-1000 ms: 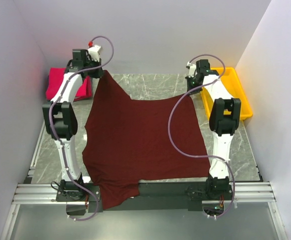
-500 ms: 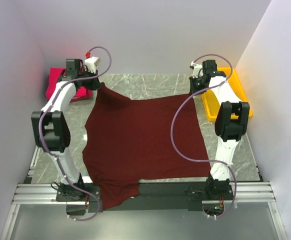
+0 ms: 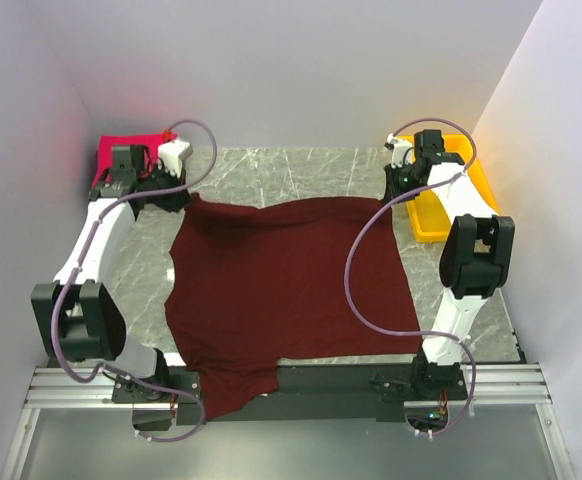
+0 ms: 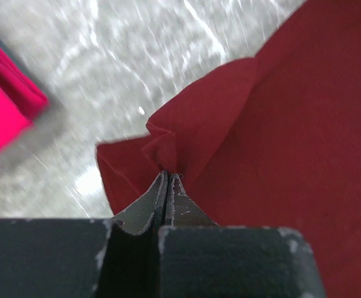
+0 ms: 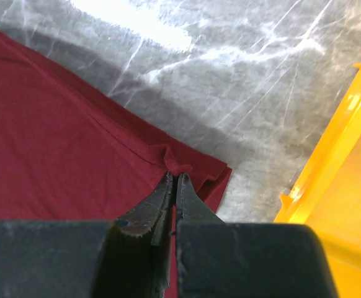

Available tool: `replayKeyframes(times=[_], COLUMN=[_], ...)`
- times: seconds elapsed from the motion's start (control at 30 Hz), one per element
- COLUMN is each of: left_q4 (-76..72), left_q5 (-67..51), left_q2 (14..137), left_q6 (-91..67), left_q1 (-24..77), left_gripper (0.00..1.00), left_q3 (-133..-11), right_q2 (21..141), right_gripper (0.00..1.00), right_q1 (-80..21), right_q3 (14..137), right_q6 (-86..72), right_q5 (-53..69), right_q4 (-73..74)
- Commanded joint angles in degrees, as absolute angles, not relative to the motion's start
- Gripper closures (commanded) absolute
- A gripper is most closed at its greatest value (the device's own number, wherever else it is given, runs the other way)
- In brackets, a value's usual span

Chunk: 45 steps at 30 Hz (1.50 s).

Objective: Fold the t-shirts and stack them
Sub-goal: Fold the tshirt

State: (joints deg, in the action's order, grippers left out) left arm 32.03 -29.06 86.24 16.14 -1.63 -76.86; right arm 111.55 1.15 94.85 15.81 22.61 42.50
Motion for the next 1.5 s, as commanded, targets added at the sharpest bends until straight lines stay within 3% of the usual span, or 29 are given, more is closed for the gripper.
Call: replayKeyframes(times=[0.0,0.5,1.47], left_q4=[35.24,42.01,51.23], left_q5=[-29.62,-24.52,-23.29], left_q2=[81.57,71.81,71.8], left_q6=[17.49,6.42,13.97], left_q1=[-1.67,-0.26,2.02], left_gripper=[1.0,1.0,1.0], left_q3=[-72.88,-62.05,-60.02], right_q2=[106.97,105.03,101.43], right_gripper=[1.0,1.0,1.0], right_q1=[1.41,2.11,3.34], right_q3=[92.99,88.77,79.89], right_q6=[17.58,21.18,30.5], right_q5=[23.82,24.52,23.38], right_q4=[41.75,41.31,42.8])
